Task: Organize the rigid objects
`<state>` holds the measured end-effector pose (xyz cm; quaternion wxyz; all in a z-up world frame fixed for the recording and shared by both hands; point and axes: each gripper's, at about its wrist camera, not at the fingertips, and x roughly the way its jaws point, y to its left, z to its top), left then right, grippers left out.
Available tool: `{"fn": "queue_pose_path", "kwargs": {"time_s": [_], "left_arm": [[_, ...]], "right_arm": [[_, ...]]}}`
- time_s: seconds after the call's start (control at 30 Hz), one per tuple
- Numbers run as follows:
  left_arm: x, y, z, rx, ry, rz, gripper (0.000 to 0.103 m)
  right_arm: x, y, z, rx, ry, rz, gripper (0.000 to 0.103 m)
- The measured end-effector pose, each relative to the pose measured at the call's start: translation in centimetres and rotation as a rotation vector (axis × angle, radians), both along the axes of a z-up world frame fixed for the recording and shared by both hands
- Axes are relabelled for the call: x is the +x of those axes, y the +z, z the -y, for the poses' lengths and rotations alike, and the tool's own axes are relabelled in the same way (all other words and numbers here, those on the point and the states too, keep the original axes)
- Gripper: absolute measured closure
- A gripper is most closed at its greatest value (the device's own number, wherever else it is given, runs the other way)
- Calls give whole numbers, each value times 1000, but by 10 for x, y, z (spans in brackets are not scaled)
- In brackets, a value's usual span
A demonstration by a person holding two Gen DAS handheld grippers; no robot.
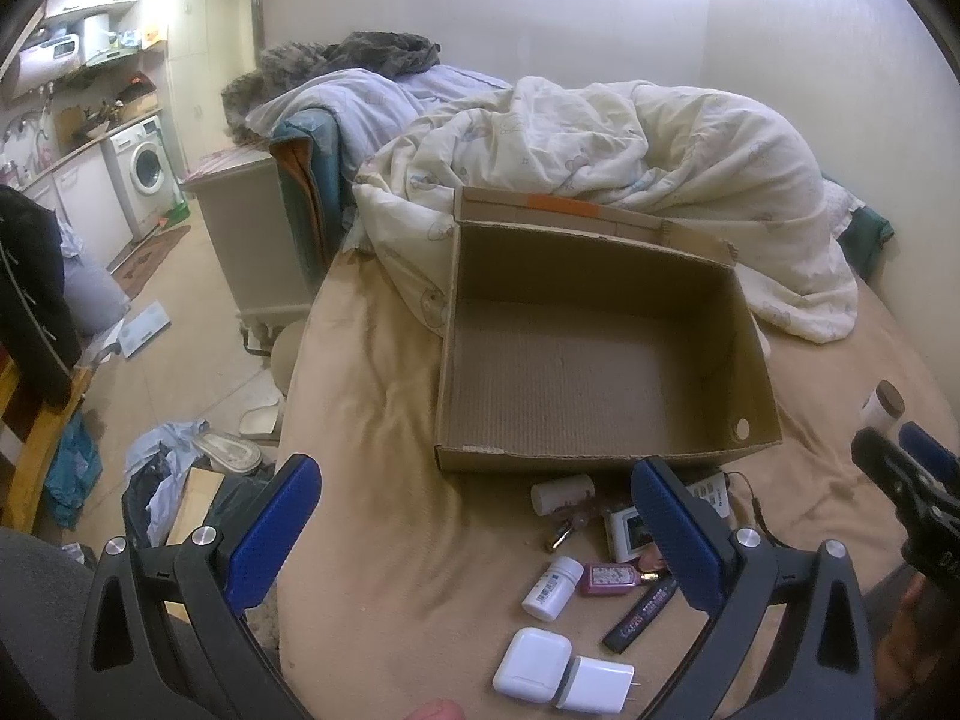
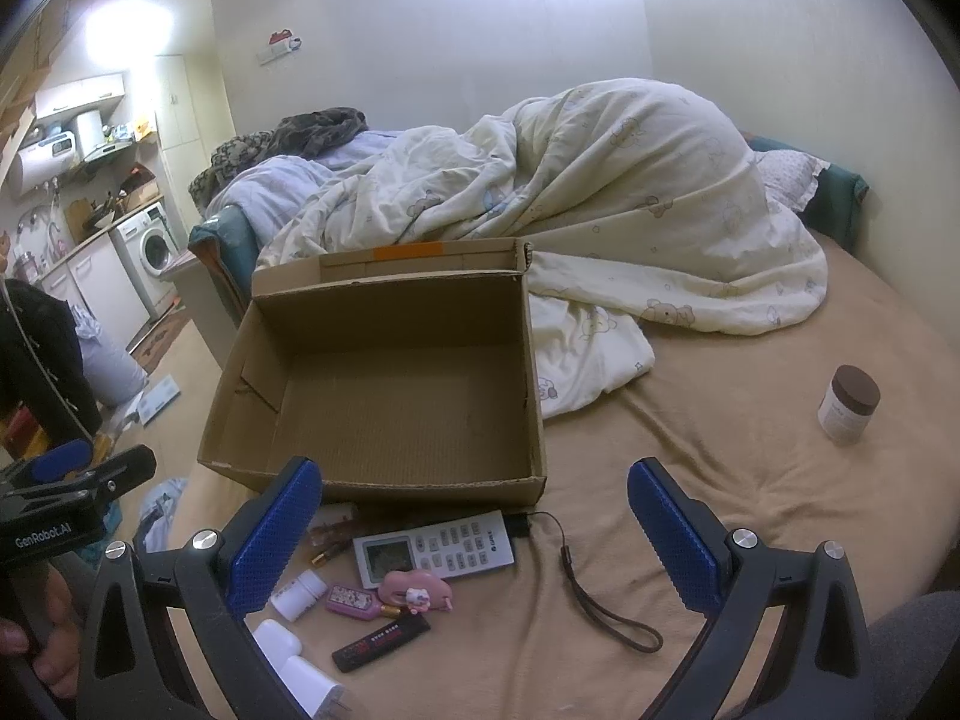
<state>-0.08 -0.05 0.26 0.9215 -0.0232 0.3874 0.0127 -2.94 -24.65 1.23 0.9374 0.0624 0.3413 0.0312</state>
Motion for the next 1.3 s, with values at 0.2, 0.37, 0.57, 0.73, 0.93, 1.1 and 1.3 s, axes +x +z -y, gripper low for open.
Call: {"fn": "queue_pose_path", "kwargs": {"time_s": [0.2,0.37,0.57,0.73,0.93,1.1,1.3], "left_arm": [[0,1,-2,3,-2,-1,0],[0,3,-3,2,0,7,0],[0,4,-2,9,-2,6,0],[0,5,-2,15,1,14,0],[0,4,-2,18,6,12,0],[-1,4,-2,20,8,15,0],[-1,4,-2,20,7,14,0]], "right_arm": [[1,0,0,-2,1,-3,0],[1,-2,0,-9,1,-6,0],[1,-3,0,-10,1,-6,0],[1,-3,0,-13,3,-7,0],[1,-3,-1,-16,4,-8,0],[0,-3,-1,-15,4,-6,0],[0,-3,-1,-15,3,-8,0]]}}
